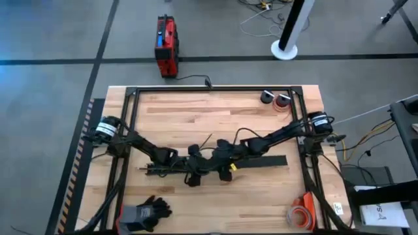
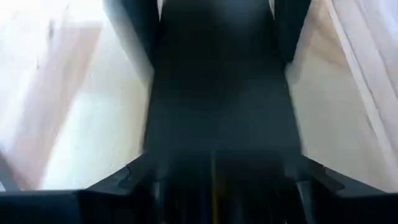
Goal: Ziptie cables
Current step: Insert the cable duct cover into the cable duct
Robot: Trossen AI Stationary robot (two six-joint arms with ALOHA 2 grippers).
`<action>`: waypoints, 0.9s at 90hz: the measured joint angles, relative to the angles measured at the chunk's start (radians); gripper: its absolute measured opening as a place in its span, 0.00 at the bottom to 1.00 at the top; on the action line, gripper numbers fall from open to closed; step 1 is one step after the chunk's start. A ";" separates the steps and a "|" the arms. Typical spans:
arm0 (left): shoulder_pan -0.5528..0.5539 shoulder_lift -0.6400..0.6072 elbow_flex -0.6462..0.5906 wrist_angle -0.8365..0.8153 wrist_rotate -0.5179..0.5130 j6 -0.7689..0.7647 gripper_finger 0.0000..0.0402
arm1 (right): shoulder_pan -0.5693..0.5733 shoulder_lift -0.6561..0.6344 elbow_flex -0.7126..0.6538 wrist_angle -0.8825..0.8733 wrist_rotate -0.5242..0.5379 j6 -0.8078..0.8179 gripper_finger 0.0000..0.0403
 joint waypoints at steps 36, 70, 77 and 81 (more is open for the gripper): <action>0.007 -0.001 0.015 -0.012 0.000 0.014 0.56 | -0.001 -0.002 0.021 -0.038 -0.005 -0.023 0.54; -0.002 -0.165 0.038 -0.227 0.010 0.030 0.71 | -0.006 -0.003 0.016 -0.055 0.016 -0.030 0.54; -0.016 -0.209 0.037 -0.309 0.018 0.008 0.73 | -0.008 -0.003 0.016 -0.073 0.012 -0.028 0.54; -0.024 -0.226 0.036 -0.354 0.017 -0.007 0.73 | -0.008 -0.004 0.015 -0.075 0.006 -0.029 0.54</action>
